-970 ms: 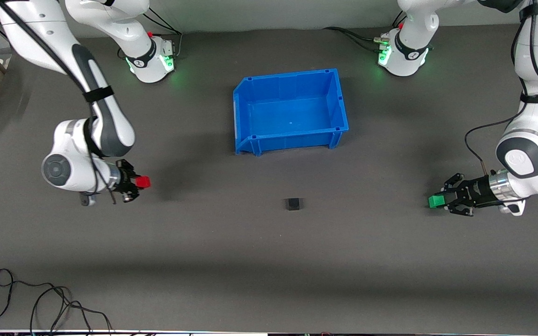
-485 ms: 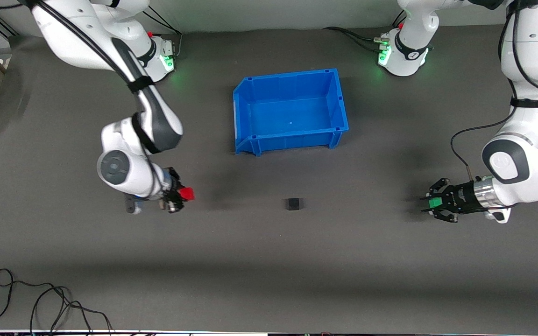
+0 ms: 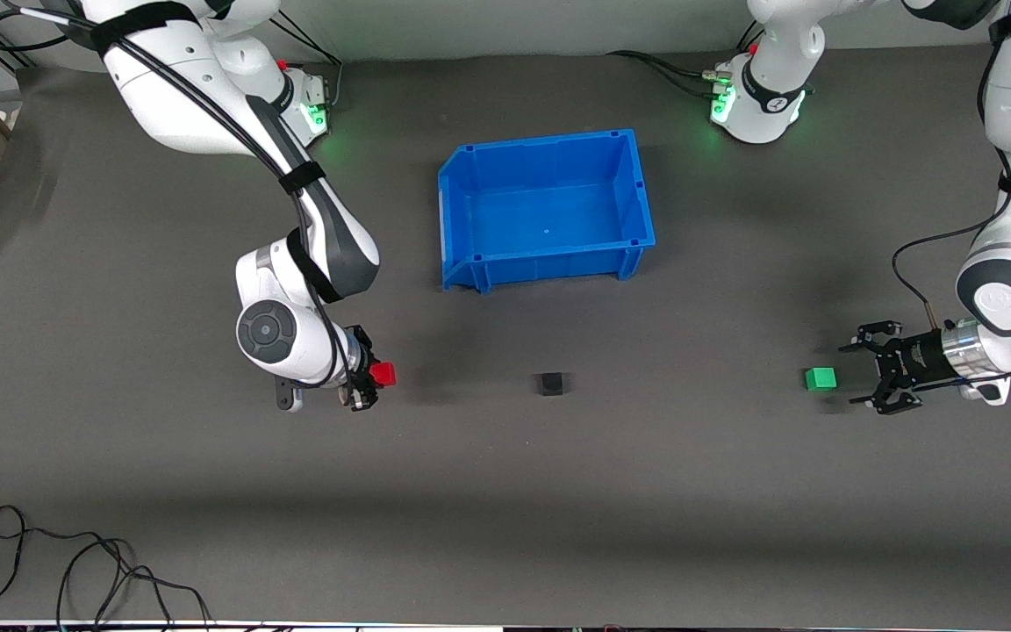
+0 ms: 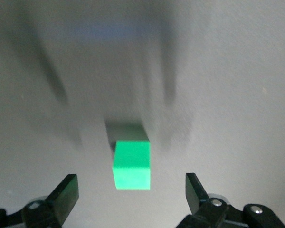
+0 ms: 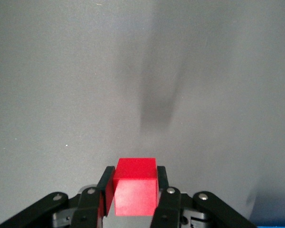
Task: Attach green and red cubes to black cube
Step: 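Carry the red cube with the right gripper while the left gripper carries green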
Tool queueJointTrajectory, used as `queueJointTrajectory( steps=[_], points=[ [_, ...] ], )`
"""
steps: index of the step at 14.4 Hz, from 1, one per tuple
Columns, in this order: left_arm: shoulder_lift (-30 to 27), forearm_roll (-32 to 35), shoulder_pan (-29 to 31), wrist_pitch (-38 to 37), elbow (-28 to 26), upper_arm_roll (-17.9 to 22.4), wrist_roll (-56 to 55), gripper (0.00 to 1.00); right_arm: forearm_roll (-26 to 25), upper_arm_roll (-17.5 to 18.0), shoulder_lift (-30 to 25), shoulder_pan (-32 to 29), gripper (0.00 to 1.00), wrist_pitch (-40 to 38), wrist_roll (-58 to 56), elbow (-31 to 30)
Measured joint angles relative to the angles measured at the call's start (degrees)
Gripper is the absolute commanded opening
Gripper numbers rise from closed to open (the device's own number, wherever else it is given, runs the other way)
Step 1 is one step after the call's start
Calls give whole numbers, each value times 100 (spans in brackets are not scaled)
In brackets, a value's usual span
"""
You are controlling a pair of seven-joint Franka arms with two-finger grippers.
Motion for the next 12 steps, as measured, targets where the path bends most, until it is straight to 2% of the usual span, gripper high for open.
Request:
queueJointTrajectory(
  steps=[3, 4, 6, 7, 9, 12],
  points=[
    [192, 0, -48, 191, -32, -54, 72, 99, -49, 253, 154, 37, 27, 10, 330, 20],
    [232, 0, -63, 267, -59, -72, 73, 89, -76, 328, 190, 63, 27, 11, 444, 61],
    [265, -1, -70, 318, -71, -83, 74, 54, -82, 469, 216, 86, 27, 11, 638, 165],
    [265, -2, -70, 319, -71, -82, 74, 41, -83, 561, 247, 88, 27, 12, 756, 254],
    [264, -5, -71, 318, -64, -86, 74, 31, -85, 701, 357, 99, 27, 55, 1009, 499],
    [247, -11, -116, 317, -38, -100, 46, 30, -94, 758, 664, 99, 26, 575, 1270, 751]
  ],
)
